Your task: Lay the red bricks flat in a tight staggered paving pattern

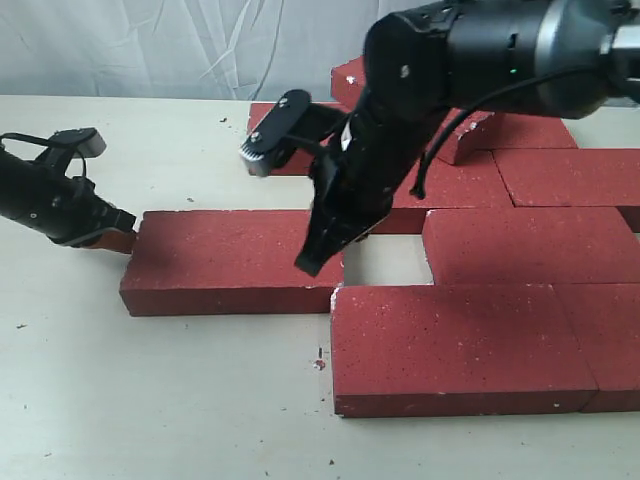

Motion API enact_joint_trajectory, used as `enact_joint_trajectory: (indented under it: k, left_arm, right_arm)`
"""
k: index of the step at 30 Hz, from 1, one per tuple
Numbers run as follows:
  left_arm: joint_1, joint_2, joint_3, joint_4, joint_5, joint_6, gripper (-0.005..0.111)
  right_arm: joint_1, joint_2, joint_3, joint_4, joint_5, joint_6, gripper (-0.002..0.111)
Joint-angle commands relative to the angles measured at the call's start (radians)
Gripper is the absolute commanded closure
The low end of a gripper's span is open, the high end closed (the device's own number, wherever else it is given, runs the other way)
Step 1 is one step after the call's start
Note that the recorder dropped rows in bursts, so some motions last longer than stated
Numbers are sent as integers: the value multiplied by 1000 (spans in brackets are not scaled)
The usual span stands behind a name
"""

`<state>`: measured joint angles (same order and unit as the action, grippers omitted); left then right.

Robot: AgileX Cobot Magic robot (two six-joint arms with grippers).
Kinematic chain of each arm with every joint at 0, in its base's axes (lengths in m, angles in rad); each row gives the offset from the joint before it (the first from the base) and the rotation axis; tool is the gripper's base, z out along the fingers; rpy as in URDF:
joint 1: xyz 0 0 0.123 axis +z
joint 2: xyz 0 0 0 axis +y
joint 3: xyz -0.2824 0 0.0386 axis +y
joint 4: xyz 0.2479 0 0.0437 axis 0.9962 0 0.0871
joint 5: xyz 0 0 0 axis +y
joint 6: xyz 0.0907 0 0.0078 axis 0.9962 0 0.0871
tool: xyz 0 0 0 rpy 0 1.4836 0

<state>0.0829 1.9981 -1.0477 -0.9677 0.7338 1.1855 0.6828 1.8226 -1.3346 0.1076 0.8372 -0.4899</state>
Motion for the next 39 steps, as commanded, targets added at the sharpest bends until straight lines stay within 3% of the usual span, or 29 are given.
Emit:
enact_joint_trajectory:
  k: [1, 4, 9, 39]
  left_arm:
    - [-36, 3, -2, -12, -39, 4, 107]
    - [-37, 3, -2, -27, -43, 4, 107]
    - [-48, 3, -2, -34, -67, 4, 107]
    - [-275, 3, -11, -80, -213, 4, 107]
  right_arm:
    - [-120, -77, 74, -13, -80, 18, 109]
    - [-214, -126, 128, -13, -135, 19, 109]
    - [-286, -130, 144, -8, -199, 19, 109]
    - [-288, -130, 144, 10, -220, 19, 109]
